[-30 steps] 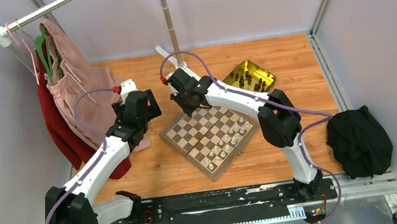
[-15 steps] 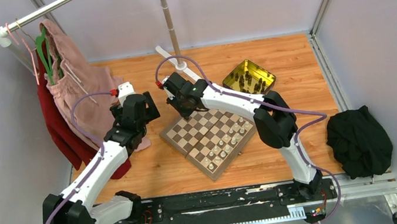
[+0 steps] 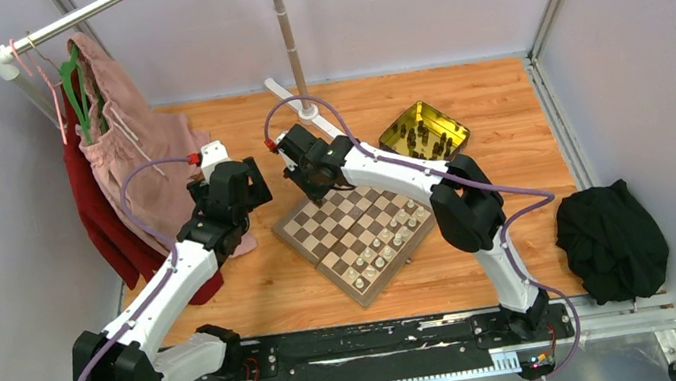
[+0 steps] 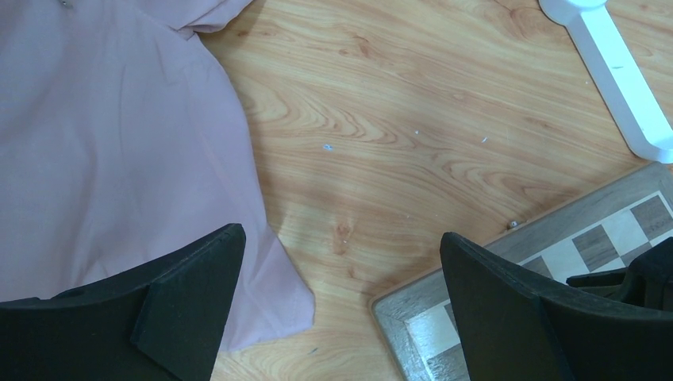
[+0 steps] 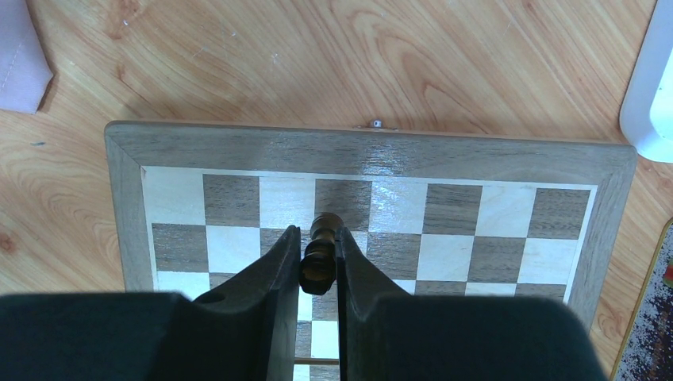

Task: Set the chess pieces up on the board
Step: Place the chess piece on the chessboard.

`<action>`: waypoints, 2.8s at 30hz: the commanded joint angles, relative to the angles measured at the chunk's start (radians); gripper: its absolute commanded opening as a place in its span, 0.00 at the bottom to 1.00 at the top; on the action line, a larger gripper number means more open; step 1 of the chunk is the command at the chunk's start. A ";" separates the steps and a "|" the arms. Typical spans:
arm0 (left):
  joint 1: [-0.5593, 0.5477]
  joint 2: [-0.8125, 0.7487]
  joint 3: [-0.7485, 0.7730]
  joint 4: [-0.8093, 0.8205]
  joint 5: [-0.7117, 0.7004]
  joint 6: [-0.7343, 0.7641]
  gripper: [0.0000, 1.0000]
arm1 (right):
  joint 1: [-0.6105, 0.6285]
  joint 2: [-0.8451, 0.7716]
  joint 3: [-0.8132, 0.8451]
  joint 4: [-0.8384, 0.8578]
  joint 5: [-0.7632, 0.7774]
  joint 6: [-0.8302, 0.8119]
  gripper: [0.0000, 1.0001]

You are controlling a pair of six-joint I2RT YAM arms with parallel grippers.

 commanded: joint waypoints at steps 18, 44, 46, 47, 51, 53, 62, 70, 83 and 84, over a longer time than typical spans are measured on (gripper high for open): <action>0.005 0.012 0.014 -0.015 -0.019 -0.010 1.00 | 0.013 0.019 0.028 -0.026 -0.009 -0.028 0.00; 0.005 0.018 0.023 -0.014 -0.019 0.023 1.00 | 0.014 0.034 0.042 -0.029 -0.014 -0.021 0.00; 0.005 0.021 0.023 -0.013 -0.019 0.026 1.00 | 0.014 0.034 0.041 -0.029 -0.009 -0.021 0.00; 0.005 0.022 0.023 -0.012 -0.019 0.026 1.00 | 0.013 0.035 0.039 -0.029 -0.008 -0.019 0.00; 0.005 0.023 0.016 -0.008 -0.018 0.025 1.00 | 0.011 0.036 0.035 -0.029 -0.006 -0.019 0.00; 0.005 0.025 0.014 -0.006 -0.017 0.025 1.00 | 0.009 0.036 0.033 -0.029 -0.006 -0.019 0.00; 0.005 0.028 0.014 -0.005 -0.017 0.022 1.00 | 0.000 0.039 0.030 -0.029 -0.007 -0.018 0.00; 0.005 0.030 0.014 -0.005 -0.019 0.019 1.00 | -0.013 0.043 0.030 -0.027 -0.012 -0.015 0.00; 0.005 0.037 0.015 -0.005 -0.016 0.017 1.00 | -0.040 0.060 0.039 -0.021 -0.028 -0.011 0.00; 0.005 0.039 0.015 -0.005 -0.016 0.018 1.00 | -0.040 0.063 0.039 -0.022 -0.033 -0.009 0.00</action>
